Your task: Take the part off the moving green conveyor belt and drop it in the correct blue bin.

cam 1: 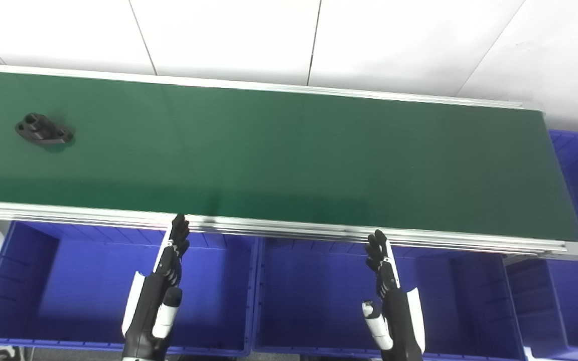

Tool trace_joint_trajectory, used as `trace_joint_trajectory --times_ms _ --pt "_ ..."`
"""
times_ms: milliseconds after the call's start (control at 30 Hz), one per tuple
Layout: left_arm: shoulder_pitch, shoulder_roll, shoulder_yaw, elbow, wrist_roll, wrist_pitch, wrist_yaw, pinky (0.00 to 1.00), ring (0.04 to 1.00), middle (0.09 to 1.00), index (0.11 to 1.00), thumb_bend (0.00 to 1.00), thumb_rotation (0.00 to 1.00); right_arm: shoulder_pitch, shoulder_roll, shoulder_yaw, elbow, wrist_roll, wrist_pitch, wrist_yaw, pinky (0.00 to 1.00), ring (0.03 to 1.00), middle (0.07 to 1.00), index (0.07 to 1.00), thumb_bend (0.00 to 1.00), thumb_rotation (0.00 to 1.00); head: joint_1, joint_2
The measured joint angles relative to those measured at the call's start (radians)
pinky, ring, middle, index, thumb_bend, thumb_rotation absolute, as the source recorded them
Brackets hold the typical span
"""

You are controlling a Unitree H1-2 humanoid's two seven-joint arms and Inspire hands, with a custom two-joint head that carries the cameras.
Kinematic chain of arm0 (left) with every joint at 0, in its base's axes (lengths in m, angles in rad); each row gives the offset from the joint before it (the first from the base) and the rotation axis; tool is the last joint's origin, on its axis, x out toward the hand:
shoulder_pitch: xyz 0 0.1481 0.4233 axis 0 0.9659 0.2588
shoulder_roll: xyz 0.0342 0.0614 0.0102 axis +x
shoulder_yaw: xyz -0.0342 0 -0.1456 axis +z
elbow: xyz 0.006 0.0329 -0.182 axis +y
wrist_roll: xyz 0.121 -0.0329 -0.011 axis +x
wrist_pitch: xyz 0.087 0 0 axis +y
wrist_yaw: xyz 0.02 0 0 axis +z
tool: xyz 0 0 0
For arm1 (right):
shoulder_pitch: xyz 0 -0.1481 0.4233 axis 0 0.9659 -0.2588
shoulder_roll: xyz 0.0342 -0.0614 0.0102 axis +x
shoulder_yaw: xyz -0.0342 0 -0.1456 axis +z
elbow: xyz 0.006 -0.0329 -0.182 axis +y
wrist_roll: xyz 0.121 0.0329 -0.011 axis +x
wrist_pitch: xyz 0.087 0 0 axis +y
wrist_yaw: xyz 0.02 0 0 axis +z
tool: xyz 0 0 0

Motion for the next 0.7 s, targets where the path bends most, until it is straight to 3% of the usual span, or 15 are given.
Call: trace_joint_trajectory --times_ms 300,567,700 --pt "-0.001 0.003 0.000 0.002 -0.005 -0.001 -0.001 1.00 1.000 1.000 1.000 0.79 0.98 -0.003 -0.002 0.008 0.000 -0.031 0.000 -0.004 0.99 0.997 0.992 1.000 0.85 1.00 -0.005 0.006" --pt "-0.001 0.002 -0.002 0.000 -0.015 -0.001 -0.001 1.00 1.000 1.000 1.000 0.74 0.97 -0.005 -0.006 0.008 0.000 -0.044 0.000 0.000 1.00 1.000 1.000 0.984 0.86 1.00 0.012 0.015" --pt "-0.001 0.002 -0.004 0.000 -0.016 -0.001 -0.001 1.00 1.000 1.000 1.000 0.77 0.97 -0.005 -0.013 0.008 0.000 -0.041 0.000 0.003 0.99 0.998 0.996 0.973 0.84 1.00 0.008 0.017"
